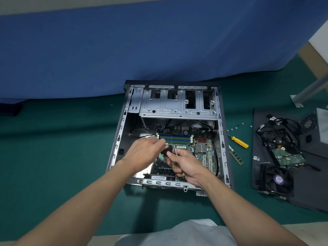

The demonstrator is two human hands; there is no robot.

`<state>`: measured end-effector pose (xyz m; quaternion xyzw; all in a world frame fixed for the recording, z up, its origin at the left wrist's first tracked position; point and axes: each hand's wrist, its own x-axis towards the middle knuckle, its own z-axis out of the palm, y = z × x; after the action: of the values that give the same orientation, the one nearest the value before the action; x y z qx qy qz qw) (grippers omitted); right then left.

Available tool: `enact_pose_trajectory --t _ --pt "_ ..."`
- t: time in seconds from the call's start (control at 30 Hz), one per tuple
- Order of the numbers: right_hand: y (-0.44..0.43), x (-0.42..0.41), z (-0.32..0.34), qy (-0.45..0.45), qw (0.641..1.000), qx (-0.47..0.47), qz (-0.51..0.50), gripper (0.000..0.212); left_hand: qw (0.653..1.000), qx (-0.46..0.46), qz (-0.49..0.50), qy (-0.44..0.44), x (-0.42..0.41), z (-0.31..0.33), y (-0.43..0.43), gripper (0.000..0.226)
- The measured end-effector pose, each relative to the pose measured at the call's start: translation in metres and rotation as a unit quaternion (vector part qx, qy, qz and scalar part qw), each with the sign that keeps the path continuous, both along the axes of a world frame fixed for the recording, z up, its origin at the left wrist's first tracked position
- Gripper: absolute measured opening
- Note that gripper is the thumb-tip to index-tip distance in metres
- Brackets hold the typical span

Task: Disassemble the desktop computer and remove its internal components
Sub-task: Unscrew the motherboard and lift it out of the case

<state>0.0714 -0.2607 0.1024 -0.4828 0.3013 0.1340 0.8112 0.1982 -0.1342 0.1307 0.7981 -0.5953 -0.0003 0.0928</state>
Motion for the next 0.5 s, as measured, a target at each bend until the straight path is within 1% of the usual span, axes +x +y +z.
enact_pose_trajectory --t 0.17,0.27,0.33,0.43,0.5 --pt "0.0017 -0.0006 0.0008 -0.003 1.0 -0.002 0.0 0.01 1.0 0.009 0.001 -0.014 0.0009 0.0022 -0.0013 0.051" --pt "0.0012 -0.0005 0.0012 0.001 1.0 -0.003 -0.008 0.009 0.999 0.032 0.003 -0.002 0.0004 0.002 -0.001 0.054" --pt "0.0003 -0.0007 0.0012 0.008 1.0 0.005 -0.025 0.008 0.998 0.05 -0.011 0.019 0.002 0.001 0.0014 0.046" --pt "-0.0007 -0.0012 0.0013 0.014 0.999 0.014 -0.035 0.01 0.995 0.079 -0.038 0.05 0.0067 0.0009 0.0047 0.025" --pt "-0.0007 -0.001 0.002 0.012 1.0 0.012 -0.026 0.011 0.993 0.09 -0.03 0.067 0.0081 0.0016 0.0042 0.022"
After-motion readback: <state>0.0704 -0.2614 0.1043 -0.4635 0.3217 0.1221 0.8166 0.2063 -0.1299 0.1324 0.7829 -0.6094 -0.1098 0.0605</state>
